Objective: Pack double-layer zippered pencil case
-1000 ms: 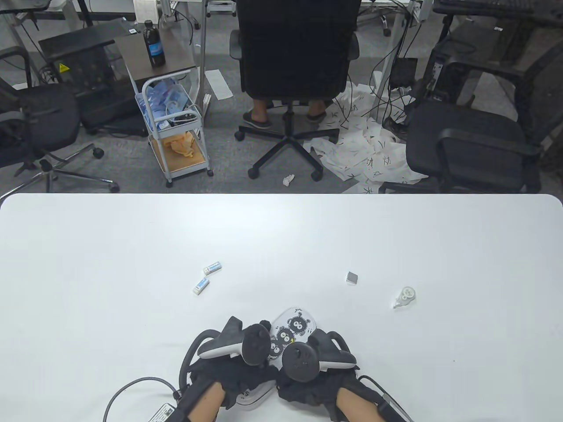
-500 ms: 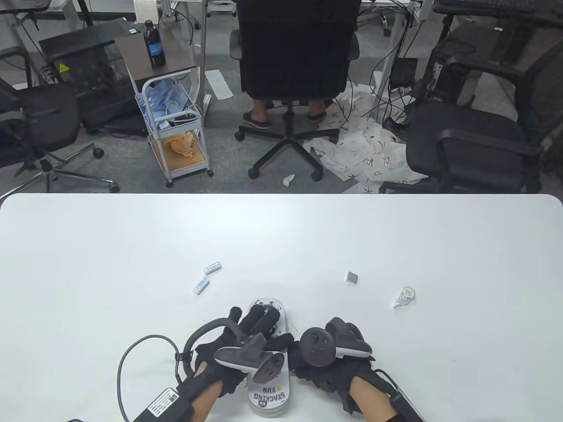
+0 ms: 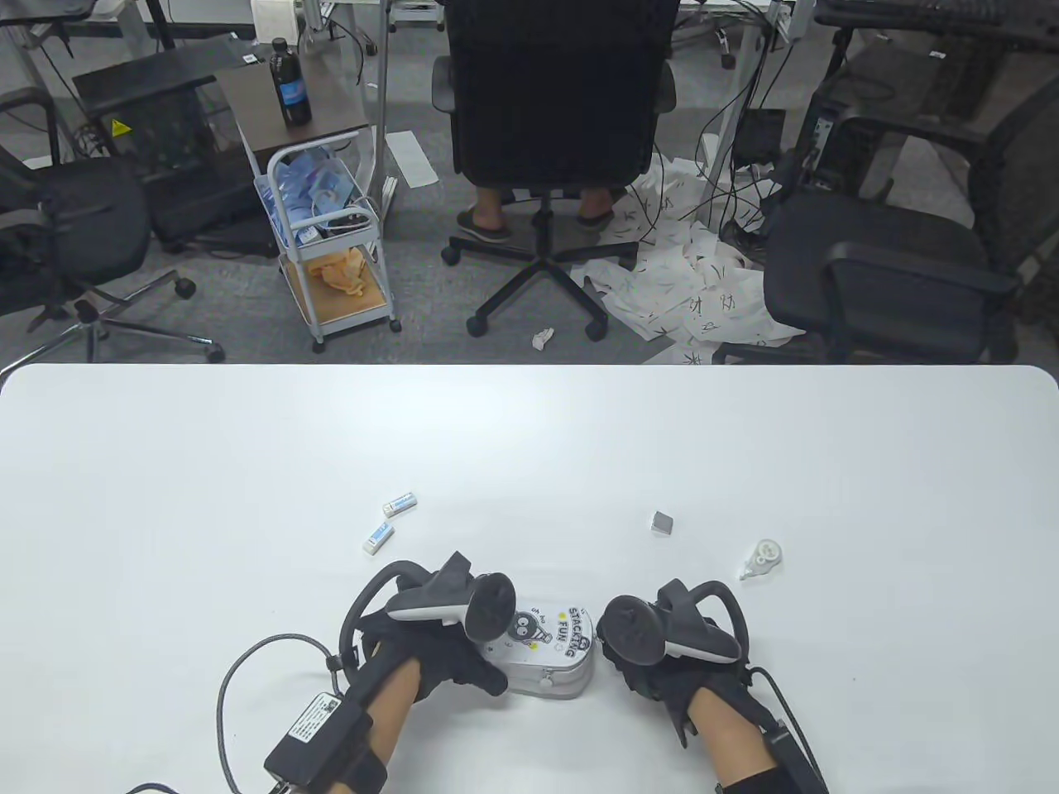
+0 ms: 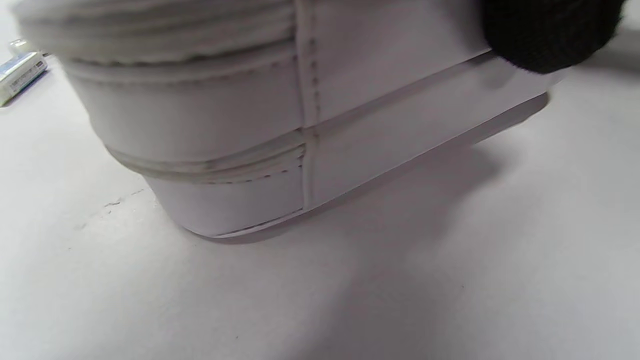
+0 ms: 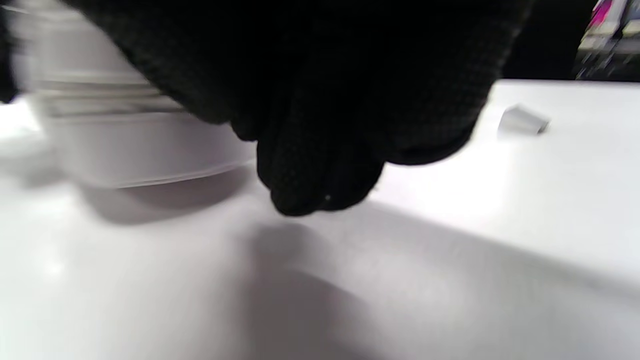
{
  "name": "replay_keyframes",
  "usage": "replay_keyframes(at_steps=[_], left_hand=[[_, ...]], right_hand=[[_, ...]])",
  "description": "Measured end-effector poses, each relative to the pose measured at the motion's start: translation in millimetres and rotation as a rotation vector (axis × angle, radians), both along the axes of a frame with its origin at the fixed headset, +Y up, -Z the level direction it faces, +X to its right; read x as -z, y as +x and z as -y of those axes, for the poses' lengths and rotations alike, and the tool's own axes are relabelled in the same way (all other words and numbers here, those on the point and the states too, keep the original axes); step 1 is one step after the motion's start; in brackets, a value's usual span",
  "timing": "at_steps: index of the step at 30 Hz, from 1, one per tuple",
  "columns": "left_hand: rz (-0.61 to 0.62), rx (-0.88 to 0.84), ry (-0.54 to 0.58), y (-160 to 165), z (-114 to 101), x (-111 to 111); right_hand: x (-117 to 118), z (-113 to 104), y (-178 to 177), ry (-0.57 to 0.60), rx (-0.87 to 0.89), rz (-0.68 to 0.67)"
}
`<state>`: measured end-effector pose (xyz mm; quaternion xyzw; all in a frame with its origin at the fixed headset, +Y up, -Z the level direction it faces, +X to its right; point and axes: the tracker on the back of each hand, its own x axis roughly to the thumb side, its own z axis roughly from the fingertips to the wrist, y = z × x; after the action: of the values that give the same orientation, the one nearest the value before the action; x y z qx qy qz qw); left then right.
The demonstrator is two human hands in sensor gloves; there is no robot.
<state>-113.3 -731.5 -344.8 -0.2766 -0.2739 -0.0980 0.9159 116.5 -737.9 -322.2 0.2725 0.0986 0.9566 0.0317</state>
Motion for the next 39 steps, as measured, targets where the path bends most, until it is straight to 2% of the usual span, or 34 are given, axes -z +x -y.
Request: replay_keyframes(at_steps=[2,3,4,8,9,11,13,15,18,21,26,39], left_hand=[[-0.025,0.042,-0.007,5,3,3],[-0.031,0.056,-0.011,7,3,5],[-0.035,0.05,-0.016,8,4,6],[-0.032,0.074,0.022,8,7,2],[-0.02,0.058,0.025,7,8,0],[-0.022,0.037,0.053,5,10,-4],[-0.028,0.034,0.055,6,10,-5],[-0.033,0.042,0.062,7,10,-6],[-0.025,0.029,0.105,9,9,-9],[-0.047,0.01,0.106,10,10,-11],[-0.076,0.013,0.128,12,13,-14],[-0.072,0.018,0.105,13,12,-16]], right_hand=[[-3,2,-7,-0.192,0.144,-0.047],[-7,4,-12,-0.224,0.236,-0.058],[-9,6,-21,-0.21,0.293,-0.054],[-14,6,-37,-0.041,0.17,-0.065],[-13,4,-36,-0.051,0.151,-0.061],[-13,-5,-34,-0.052,0.05,0.052],[-18,-15,-33,0.143,-0.1,0.13],[-25,-16,-38,0.237,-0.166,0.151],[-31,-6,-50,0.218,-0.113,0.219],[-34,-3,-55,0.304,-0.145,0.245],[-36,-1,-63,0.313,-0.184,0.171],[-41,3,-77,0.439,-0.291,0.137]])
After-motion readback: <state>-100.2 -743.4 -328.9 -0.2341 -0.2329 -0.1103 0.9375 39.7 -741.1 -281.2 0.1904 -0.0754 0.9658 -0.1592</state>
